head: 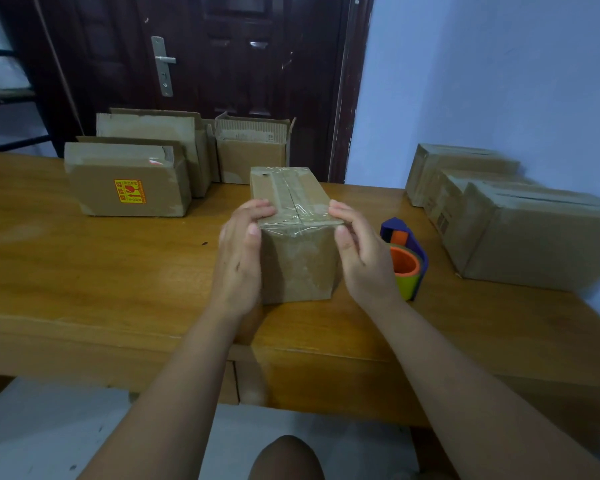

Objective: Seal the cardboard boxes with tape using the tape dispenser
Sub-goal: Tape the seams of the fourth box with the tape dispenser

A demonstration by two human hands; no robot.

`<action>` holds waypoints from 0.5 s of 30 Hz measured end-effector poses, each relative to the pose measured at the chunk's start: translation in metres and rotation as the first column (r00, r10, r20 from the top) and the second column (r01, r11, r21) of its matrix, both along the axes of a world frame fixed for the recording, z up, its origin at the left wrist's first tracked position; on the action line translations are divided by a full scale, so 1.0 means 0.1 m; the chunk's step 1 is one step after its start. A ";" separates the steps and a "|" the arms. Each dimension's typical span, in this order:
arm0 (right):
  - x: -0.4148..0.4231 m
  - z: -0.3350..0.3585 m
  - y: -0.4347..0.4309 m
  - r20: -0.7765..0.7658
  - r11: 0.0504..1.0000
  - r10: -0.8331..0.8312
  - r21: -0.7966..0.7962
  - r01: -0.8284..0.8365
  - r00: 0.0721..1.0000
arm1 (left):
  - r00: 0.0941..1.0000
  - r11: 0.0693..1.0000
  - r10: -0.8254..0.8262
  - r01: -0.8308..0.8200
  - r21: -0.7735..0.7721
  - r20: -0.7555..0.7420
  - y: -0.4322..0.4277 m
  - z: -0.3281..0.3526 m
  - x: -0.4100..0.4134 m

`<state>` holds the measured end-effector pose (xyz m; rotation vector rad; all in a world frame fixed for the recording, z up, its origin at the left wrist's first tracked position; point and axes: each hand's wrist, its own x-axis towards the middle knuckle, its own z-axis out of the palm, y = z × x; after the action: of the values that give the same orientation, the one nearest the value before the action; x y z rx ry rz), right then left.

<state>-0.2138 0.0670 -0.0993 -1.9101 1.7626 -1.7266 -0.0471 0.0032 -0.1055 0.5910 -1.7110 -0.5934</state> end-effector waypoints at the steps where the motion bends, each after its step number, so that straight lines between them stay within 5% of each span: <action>1: 0.00 0.02 0.01 0.072 1.000 0.019 0.003 -0.019 0.997 | 0.999 0.999 -0.003 0.005 0.032 -0.053 0.02 0.04 -0.02; 4: 0.02 0.10 -0.01 0.206 1.000 0.017 -0.018 -0.013 0.978 | 0.994 0.984 0.069 -0.055 0.167 -0.079 0.08 0.18 -0.09; 9: -0.01 0.19 0.00 -0.058 0.996 -0.085 -0.007 0.085 0.995 | 0.998 0.974 0.041 -0.029 0.226 -0.050 0.12 0.20 -0.05; 15: -0.08 0.18 0.09 -0.040 0.998 -0.003 0.063 0.006 0.999 | 0.989 0.972 -0.147 0.144 0.187 0.003 0.04 0.10 0.13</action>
<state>-0.2222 0.0761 -0.0808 -1.9299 1.8135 -1.6244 -0.0341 0.0070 -0.0953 0.6059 -1.7363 -0.8625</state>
